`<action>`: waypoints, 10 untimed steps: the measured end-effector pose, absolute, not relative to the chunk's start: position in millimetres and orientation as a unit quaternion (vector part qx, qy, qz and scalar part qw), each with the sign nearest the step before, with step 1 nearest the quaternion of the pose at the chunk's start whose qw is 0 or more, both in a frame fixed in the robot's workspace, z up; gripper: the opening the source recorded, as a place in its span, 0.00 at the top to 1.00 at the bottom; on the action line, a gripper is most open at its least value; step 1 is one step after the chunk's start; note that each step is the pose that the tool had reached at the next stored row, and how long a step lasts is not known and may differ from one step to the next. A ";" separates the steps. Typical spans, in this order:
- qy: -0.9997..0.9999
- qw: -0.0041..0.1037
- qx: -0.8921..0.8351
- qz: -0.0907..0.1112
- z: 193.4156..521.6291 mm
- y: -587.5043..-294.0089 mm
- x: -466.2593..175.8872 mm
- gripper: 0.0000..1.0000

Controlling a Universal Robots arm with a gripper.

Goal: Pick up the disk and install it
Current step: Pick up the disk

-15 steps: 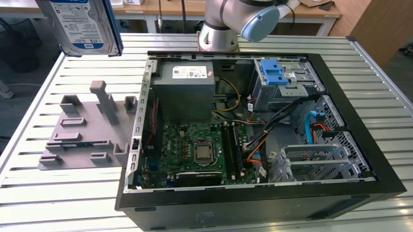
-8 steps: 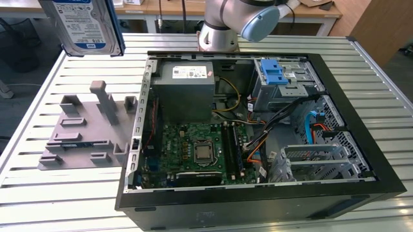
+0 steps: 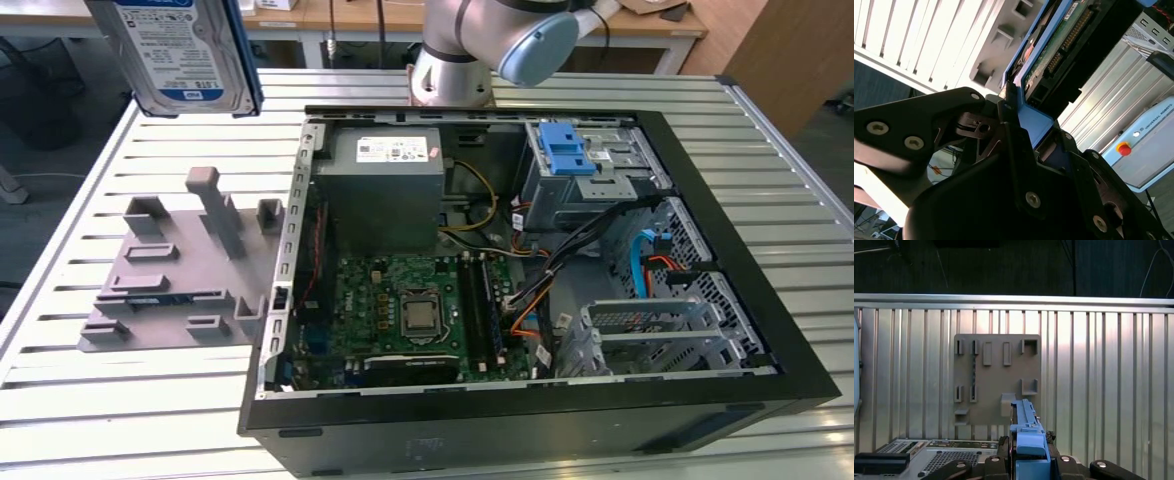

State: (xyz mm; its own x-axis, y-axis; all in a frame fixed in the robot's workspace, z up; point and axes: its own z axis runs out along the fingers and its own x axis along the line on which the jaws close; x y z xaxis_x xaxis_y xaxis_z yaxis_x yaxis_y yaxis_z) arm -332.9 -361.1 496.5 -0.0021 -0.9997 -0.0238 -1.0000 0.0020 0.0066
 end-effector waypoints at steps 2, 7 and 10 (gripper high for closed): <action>0.708 0.006 -0.706 0.011 496.5 -361.2 -331.8 0.64; 0.708 0.006 -0.706 0.011 496.5 -361.2 -329.1 0.64; 0.708 0.006 -0.706 0.011 496.5 -361.2 -327.4 0.64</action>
State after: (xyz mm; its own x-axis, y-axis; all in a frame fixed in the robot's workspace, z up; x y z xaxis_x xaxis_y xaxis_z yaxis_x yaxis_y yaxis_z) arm -327.4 -361.2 496.5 -0.0022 -0.9997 -0.0238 -1.0000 0.0020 0.0066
